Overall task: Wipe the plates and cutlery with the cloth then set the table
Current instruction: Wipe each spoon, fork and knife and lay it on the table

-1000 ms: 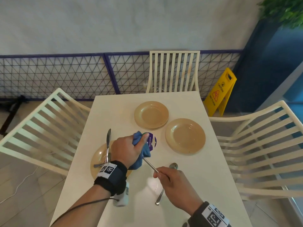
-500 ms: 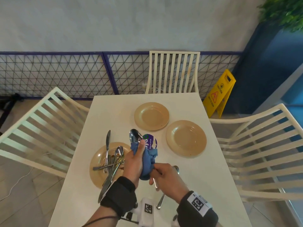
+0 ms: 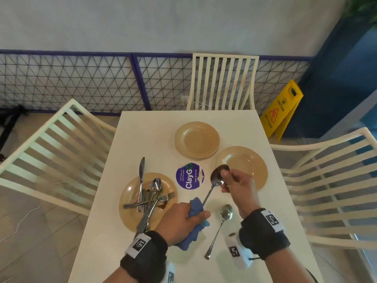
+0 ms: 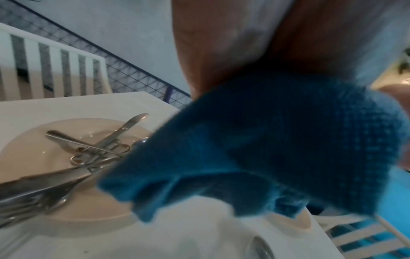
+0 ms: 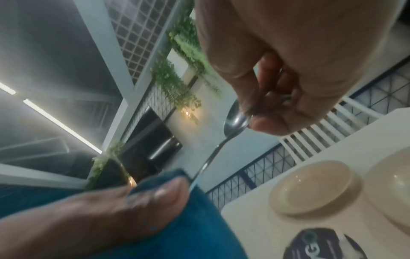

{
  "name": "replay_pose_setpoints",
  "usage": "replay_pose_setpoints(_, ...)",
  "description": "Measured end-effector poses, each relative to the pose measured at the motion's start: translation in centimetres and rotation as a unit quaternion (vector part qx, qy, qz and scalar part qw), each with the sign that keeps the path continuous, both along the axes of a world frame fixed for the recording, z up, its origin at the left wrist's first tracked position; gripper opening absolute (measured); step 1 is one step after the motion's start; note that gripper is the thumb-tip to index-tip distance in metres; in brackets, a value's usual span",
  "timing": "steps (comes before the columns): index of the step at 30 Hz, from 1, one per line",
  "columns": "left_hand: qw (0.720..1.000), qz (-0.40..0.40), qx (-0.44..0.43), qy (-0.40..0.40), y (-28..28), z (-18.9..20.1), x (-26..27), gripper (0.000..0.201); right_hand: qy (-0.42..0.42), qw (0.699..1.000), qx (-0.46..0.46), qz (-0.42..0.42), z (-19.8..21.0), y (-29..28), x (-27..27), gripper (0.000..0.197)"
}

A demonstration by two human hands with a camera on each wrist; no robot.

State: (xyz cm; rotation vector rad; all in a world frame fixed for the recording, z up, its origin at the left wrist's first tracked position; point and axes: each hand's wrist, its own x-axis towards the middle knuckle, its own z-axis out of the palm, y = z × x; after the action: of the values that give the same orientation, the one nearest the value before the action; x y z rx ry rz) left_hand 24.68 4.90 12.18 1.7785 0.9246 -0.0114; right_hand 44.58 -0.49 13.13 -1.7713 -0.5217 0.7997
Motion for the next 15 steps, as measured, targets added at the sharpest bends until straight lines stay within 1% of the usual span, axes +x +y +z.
replay_pose_setpoints(2,0.999,0.029,0.018,0.002,0.9,-0.3,0.4,0.068,0.010,0.998,-0.012,0.055,-0.6,-0.4,-2.2,0.027)
replay_pose_setpoints(3,0.999,0.034,0.032,0.002,1.1,-0.4,0.7,0.073,0.016,0.997,-0.011,0.069,-1.0,-0.6,-3.1,0.030)
replay_pose_setpoints(4,0.999,0.029,0.046,0.006,1.1,-0.3,1.0,0.076,0.023,0.998,-0.007,0.061,-1.1,-0.6,-3.3,0.031)
replay_pose_setpoints(5,0.998,0.016,0.056,0.013,0.9,-0.7,1.0,0.077,0.026,0.999,-0.006,0.033,-1.2,-0.3,-2.8,0.027)
replay_pose_setpoints(6,0.998,0.001,0.054,0.024,0.8,-1.1,0.8,0.075,0.025,1.000,-0.009,0.000,-1.4,0.0,-1.8,0.022)
replay_pose_setpoints(8,0.997,-0.035,0.058,0.049,0.6,-1.8,-0.1,0.062,0.028,0.998,-0.012,-0.051,-1.6,0.3,-0.1,0.016)
replay_pose_setpoints(10,0.993,-0.056,0.086,0.063,1.2,-1.9,-0.4,0.050,0.040,0.998,-0.021,-0.044,-2.1,0.3,-0.4,0.017)
replay_pose_setpoints(13,0.992,-0.049,0.107,0.053,2.4,-1.8,-0.1,0.052,0.066,0.997,-0.034,0.000,-3.4,0.2,-3.1,0.019)
replay_pose_setpoints(15,0.992,-0.065,0.101,0.051,2.7,-2.3,-0.4,0.054,0.077,0.996,-0.029,-0.023,-4.6,0.2,-3.4,0.018)
